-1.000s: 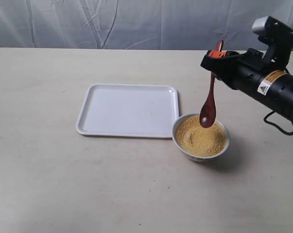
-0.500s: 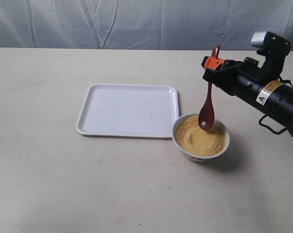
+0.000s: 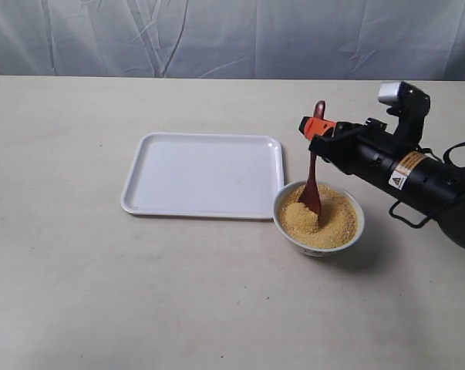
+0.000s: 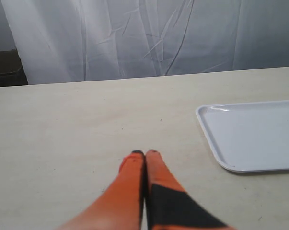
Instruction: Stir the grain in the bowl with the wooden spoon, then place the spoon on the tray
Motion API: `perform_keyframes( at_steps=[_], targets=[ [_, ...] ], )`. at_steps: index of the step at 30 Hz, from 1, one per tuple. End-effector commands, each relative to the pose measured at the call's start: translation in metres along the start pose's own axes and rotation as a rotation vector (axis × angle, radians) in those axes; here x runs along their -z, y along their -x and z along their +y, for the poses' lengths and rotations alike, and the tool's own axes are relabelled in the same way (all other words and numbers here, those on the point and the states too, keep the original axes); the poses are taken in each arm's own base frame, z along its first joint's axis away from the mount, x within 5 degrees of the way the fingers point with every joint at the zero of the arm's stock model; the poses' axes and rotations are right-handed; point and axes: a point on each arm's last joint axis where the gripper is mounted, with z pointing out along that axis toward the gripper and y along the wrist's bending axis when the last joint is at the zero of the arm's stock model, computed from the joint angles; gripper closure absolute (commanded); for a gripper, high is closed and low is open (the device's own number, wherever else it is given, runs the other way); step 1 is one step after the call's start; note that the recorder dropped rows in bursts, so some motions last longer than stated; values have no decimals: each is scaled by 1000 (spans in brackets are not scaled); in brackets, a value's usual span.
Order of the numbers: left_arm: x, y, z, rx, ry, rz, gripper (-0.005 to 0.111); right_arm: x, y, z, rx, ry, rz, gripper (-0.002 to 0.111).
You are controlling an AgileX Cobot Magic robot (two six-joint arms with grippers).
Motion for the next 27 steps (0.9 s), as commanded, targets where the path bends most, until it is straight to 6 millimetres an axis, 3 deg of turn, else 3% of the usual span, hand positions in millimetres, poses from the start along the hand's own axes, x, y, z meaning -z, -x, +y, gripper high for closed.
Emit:
perform_keyframes(
  at_steps=[1, 6, 11, 22, 27],
  targets=[
    [0, 0, 0, 3, 0, -11, 107, 4, 16, 7, -6, 6, -65, 109],
    [0, 0, 0, 3, 0, -11, 107, 10, 33, 13, 124, -40, -112, 109],
    [0, 0, 0, 3, 0, -11, 107, 11, 27, 6, 260, -129, 9, 109],
    [0, 0, 0, 3, 0, -11, 107, 6, 3, -5, 213, -132, 96, 109],
    [0, 0, 0, 3, 0, -11, 107, 5, 4, -2, 132, -106, 84, 109]
  ],
)
